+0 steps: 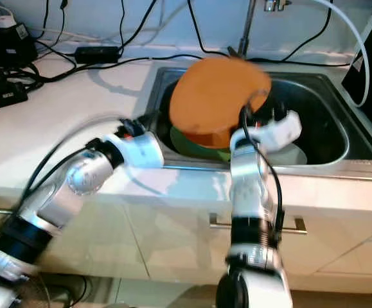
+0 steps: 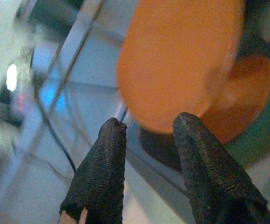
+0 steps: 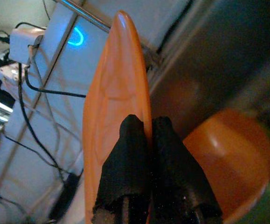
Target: Kitchen organization
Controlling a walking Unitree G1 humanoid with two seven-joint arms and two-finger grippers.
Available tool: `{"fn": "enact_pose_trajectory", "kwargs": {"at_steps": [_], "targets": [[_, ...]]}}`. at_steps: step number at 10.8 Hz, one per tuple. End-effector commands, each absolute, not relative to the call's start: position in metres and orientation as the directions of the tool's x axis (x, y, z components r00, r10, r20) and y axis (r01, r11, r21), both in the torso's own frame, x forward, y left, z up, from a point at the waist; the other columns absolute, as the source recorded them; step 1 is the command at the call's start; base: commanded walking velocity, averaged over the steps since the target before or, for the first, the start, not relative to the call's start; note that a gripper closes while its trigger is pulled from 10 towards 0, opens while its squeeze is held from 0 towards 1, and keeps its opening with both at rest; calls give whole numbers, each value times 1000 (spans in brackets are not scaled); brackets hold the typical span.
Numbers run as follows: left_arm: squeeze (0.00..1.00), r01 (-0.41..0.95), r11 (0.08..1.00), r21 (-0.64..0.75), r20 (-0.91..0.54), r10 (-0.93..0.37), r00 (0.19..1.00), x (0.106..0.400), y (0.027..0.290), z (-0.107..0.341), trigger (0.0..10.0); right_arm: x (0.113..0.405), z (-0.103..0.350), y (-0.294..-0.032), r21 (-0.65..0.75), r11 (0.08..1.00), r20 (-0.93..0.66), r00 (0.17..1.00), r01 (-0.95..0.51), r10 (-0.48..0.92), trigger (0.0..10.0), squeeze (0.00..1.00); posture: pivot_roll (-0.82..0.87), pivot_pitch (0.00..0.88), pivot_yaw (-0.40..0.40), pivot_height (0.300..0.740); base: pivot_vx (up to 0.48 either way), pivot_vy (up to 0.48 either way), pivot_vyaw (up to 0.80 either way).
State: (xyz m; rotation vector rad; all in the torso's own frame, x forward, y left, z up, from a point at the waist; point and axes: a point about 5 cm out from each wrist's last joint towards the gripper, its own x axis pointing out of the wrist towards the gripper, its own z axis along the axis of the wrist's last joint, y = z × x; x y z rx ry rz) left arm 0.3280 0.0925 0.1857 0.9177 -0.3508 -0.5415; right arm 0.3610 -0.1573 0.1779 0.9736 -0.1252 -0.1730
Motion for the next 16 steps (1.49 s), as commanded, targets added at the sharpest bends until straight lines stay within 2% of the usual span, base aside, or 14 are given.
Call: {"fn": "enact_pose_trajectory", "kwargs": {"at_steps": [1,3,5,7,10,15,16], "targets": [[0,301,617,727,73,-505,860,334,108,191,10000,365,184,-159,790,606,51,974,97,-222,10000,0,-29,0,18,740,0,0,0],[0,282,823,493,99,-375,922,342,123,193,10000,372,182,-159,687,719,58,979,104,-197,10000,0,-27,0,16,740,0,0,0],[0,288,903,320,38,-316,948,346,138,188,10000,383,180,-155,599,795,54,986,95,-159,10000,0,-22,0,10,740,0,0,0],[0,342,907,245,-27,-347,938,340,137,182,10000,390,167,-150,550,829,0,993,102,-122,10000,0,-9,0,-3,740,0,0,0],[0,393,894,217,-75,-386,919,334,133,178,10000,390,149,-144,513,853,-65,995,102,-80,10000,0,-2,4,-7,740,0,0,0],[0,404,901,156,-114,-390,914,329,134,176,10000,390,133,-139,475,874,-128,991,101,-45,10000,0,6,17,-9,740,0,0,0],[0,406,901,153,-119,-391,913,328,134,176,10000,390,132,-139,472,876,-133,990,100,-42,10000,533,6,17,-9,740,0,0,0]]}}
